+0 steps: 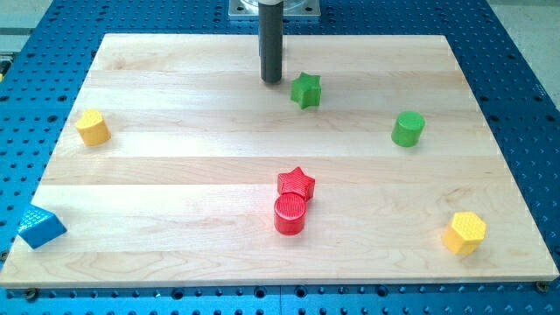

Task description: Push the green star horizontally to the cube

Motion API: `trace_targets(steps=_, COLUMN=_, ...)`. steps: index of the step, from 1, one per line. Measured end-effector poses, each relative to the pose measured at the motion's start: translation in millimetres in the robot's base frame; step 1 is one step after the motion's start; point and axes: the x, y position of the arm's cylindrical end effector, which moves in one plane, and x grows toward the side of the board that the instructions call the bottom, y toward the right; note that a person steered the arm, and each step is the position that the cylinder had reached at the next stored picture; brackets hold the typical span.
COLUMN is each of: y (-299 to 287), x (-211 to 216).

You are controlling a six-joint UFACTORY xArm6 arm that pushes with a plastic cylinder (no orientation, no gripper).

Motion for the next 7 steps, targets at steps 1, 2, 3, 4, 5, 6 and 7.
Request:
trace_targets(steps=1, y=65, x=10)
trace_targets(steps=2, y=143, x=35)
trace_targets(steps=3, y=151, x=68)
trace_targets(steps=4, y=144, x=100)
trace_targets(steps=5, y=142, x=108)
trace_targets(steps=6, y=142, x=108)
trace_targets(steps=7, y=135, x=107)
